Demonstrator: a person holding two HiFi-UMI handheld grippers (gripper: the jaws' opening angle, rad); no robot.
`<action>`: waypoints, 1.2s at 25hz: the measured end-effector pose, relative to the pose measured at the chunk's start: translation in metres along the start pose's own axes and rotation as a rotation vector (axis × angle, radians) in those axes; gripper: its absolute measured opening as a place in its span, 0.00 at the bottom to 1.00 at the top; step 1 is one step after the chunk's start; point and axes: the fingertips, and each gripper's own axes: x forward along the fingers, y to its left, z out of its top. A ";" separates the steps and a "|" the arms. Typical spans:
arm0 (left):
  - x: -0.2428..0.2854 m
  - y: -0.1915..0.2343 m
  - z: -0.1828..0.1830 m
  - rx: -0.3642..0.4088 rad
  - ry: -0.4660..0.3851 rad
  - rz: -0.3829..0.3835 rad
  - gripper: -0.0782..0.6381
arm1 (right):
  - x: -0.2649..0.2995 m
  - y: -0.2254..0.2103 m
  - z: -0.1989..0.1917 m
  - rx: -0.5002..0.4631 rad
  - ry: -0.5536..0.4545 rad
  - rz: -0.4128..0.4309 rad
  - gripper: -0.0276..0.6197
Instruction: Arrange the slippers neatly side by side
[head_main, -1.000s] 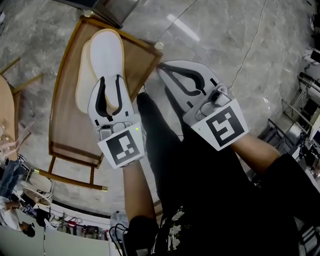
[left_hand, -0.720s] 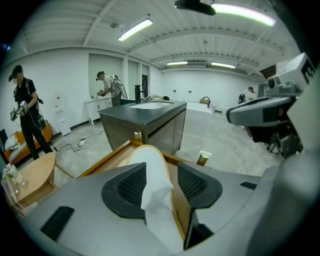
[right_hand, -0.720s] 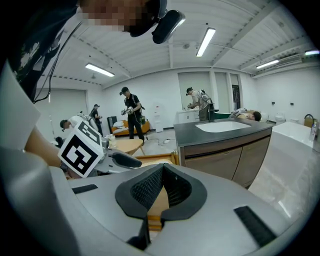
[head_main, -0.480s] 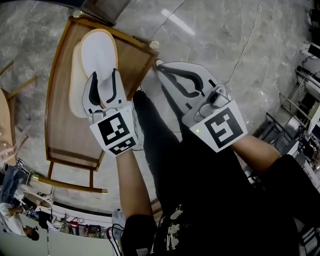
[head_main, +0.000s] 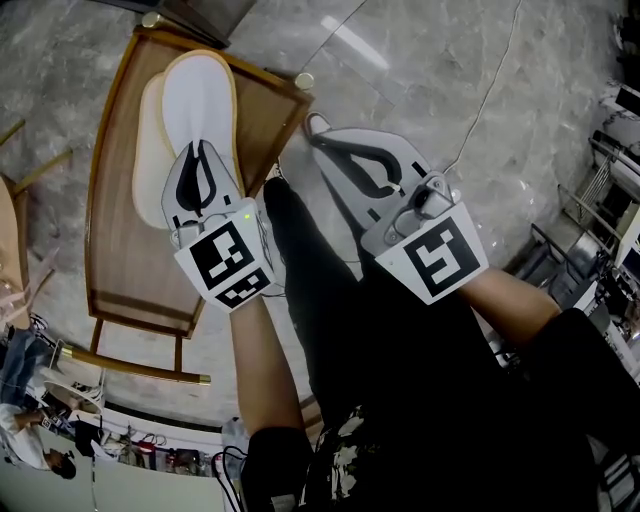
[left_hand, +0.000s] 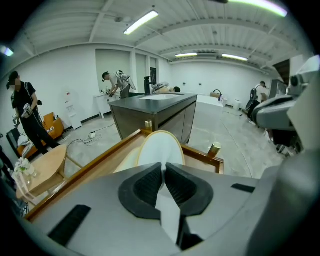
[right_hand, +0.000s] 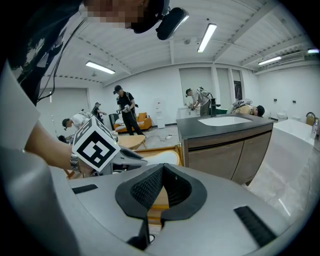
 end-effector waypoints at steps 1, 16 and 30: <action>-0.002 -0.001 0.002 0.000 -0.008 0.001 0.14 | -0.001 0.001 -0.001 -0.002 0.001 0.002 0.04; -0.066 0.019 0.003 -0.170 -0.099 0.107 0.14 | 0.000 0.038 0.020 -0.100 -0.018 0.111 0.04; -0.097 0.050 -0.024 -0.385 -0.146 0.316 0.14 | 0.020 0.051 0.030 -0.253 0.004 0.293 0.04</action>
